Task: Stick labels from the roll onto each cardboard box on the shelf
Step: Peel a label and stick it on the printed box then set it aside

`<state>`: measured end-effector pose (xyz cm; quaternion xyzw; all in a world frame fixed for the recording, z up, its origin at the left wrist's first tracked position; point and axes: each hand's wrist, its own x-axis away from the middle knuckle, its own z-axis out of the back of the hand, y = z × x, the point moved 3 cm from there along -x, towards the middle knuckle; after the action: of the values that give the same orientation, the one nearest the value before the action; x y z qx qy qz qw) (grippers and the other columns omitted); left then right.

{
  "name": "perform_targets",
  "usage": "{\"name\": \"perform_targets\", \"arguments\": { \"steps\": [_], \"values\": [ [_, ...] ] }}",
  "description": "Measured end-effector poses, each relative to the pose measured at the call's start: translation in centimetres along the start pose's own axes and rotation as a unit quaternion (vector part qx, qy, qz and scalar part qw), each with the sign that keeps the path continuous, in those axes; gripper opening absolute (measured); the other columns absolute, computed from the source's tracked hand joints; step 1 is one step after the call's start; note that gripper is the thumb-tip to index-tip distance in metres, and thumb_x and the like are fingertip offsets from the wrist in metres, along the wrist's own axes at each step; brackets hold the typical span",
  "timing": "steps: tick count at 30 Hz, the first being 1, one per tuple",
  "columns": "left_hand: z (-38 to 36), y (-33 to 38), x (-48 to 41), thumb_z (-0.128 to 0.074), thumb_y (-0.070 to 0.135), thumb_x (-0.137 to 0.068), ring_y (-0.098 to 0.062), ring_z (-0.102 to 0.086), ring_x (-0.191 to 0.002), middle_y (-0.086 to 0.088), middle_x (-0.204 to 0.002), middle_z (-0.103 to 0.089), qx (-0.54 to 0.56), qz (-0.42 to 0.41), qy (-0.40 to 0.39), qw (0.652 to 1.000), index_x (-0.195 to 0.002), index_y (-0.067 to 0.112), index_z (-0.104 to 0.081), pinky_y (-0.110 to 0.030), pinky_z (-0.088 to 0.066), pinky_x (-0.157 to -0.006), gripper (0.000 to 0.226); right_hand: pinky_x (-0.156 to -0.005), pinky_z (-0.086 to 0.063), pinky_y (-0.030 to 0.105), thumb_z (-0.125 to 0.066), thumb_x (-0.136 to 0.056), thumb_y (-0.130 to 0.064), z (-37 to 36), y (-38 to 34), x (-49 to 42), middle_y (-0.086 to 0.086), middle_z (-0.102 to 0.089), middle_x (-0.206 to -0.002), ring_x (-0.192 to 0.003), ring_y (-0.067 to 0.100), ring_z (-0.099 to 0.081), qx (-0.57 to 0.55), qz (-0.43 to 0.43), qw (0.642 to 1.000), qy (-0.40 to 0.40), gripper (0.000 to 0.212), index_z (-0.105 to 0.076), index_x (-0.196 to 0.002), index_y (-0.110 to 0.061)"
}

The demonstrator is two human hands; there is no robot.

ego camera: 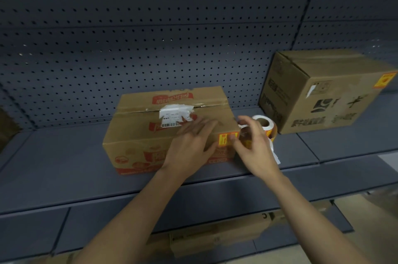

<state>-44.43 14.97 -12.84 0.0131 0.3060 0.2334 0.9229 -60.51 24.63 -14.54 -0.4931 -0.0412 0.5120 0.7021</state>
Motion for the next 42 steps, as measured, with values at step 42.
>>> {"name": "perform_targets", "arguments": {
  "steps": [42],
  "values": [
    [10.9, -14.1, 7.9, -0.045, 0.041, -0.102, 0.001, -0.060, -0.102, 0.022, -0.108, -0.064, 0.448, 0.416, 0.087, 0.787, -0.127, 0.029, -0.060, -0.028, -0.049, -0.088, 0.031, -0.077, -0.049, 0.030, -0.064, -0.093, -0.031, -1.5, -6.5, -0.3, -0.001, -0.071, -0.110, -0.098, 0.017, -0.066, -0.184, -0.231, 0.952, 0.085, 0.026, -0.067, -0.118, -0.024]
  ]
}}
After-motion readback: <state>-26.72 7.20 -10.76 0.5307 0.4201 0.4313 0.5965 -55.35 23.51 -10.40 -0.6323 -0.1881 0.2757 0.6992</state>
